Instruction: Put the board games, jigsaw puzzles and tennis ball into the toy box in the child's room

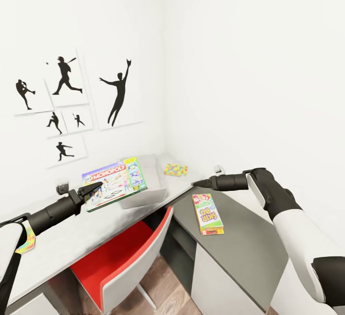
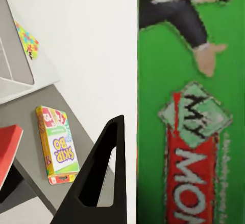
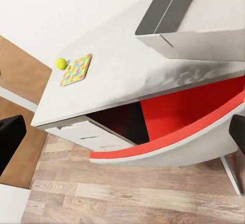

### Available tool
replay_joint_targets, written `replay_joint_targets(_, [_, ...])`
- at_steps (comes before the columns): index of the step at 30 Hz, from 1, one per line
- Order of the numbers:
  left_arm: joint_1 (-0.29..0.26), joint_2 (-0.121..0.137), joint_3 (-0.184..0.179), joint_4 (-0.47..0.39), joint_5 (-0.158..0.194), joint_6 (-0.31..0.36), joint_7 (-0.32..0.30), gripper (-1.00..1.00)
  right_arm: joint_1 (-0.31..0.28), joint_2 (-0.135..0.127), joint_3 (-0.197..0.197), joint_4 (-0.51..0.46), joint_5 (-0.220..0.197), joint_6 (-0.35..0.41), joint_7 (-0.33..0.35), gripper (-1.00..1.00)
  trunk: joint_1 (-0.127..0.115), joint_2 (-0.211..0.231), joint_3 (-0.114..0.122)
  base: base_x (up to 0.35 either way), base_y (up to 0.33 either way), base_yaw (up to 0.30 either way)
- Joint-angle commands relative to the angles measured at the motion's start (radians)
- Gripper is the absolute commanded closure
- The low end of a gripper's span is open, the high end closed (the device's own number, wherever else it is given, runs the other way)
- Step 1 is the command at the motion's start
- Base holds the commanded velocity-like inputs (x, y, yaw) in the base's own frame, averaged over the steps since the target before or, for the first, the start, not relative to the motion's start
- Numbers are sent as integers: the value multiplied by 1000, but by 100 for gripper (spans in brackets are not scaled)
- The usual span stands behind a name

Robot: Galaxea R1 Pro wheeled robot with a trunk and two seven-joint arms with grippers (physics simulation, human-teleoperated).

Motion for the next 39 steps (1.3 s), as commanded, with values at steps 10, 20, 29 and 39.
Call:
replay_joint_targets(10, [-3, -12, -11, 0, -11, 3, -4, 100, -1, 0, 3, -1, -11, 9, -28, -100, 1, -2, -2, 24, -1, 257])
replay_joint_targets(20, [-11, -45, -73, -4, -12, 0, 17, 100, -1, -7, 3, -2, -17, 9, -58, -100, 1, -2, -2, 3, 0, 276])
replay_joint_targets(29, [-18, -59, -83, -4, -11, 0, 55, 100, -1, -9, 3, -3, -18, 9, -60, -100, 1, -2, 1, 96, 66, 279])
replay_joint_targets(39, [-21, -61, -85, -1, -12, 0, 64, 100, -1, -11, 2, -3, -19, 9, -60, -100, 1, -2, 2, 259, 134, 152])
